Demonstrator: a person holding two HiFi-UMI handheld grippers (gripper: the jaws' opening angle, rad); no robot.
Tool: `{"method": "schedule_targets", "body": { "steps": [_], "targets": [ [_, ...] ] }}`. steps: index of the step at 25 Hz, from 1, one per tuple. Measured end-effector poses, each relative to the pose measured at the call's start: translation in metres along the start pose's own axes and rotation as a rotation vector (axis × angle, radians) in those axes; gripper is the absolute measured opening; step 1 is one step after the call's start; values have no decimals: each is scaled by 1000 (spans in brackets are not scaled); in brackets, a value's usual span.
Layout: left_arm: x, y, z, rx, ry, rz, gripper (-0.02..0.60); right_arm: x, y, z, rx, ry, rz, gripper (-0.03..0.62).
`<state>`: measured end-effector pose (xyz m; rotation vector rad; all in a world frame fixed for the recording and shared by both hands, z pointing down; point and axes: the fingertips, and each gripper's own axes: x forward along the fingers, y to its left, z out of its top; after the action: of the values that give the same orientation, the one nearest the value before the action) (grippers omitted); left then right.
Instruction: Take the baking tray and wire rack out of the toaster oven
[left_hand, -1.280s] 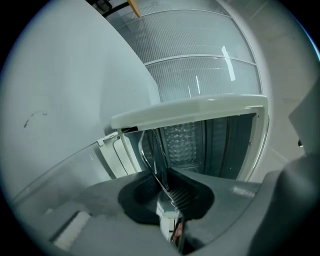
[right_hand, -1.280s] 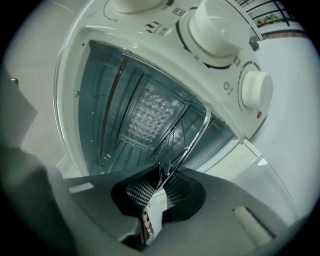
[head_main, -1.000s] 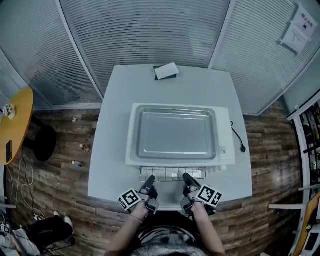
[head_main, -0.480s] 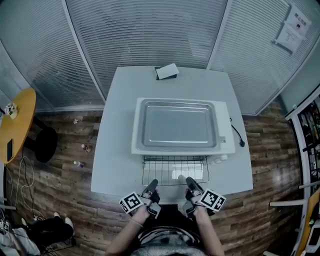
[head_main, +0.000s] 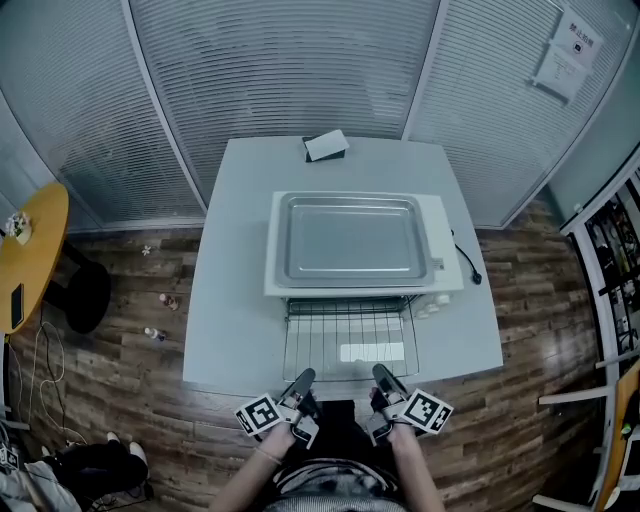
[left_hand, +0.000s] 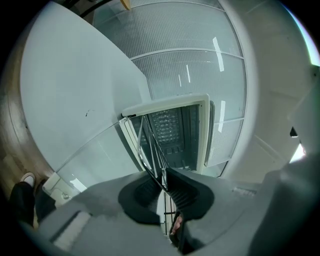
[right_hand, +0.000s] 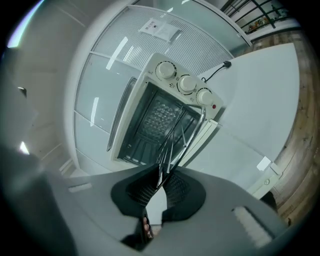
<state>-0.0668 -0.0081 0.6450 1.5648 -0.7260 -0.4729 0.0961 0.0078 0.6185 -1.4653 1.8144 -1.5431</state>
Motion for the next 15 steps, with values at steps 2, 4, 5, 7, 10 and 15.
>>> {"method": "schedule_targets", "body": {
  "steps": [2, 4, 5, 7, 10, 15],
  "targets": [
    [-7, -7, -5, 6, 15, -15, 26, -10, 0, -7, 34, -13, 0, 18],
    [-16, -10, -11, -7, 26, -6, 26, -19, 3, -12, 35, -24, 11, 17],
    [-20, -11, -14, -23, 29, -3, 26, -22, 5, -14, 45, -29, 16, 17],
    [-25, -18, -14, 43, 43, -34, 29, -26, 12, -18, 54, -38, 48, 15],
    [-33, -26, -13, 156, 65, -73, 32, -32, 27, -19, 1, -50, 114, 17],
    [-50, -46, -17, 228, 76, -151, 41, -48, 54, -20, -92, -71, 184, 17]
  ]
}}
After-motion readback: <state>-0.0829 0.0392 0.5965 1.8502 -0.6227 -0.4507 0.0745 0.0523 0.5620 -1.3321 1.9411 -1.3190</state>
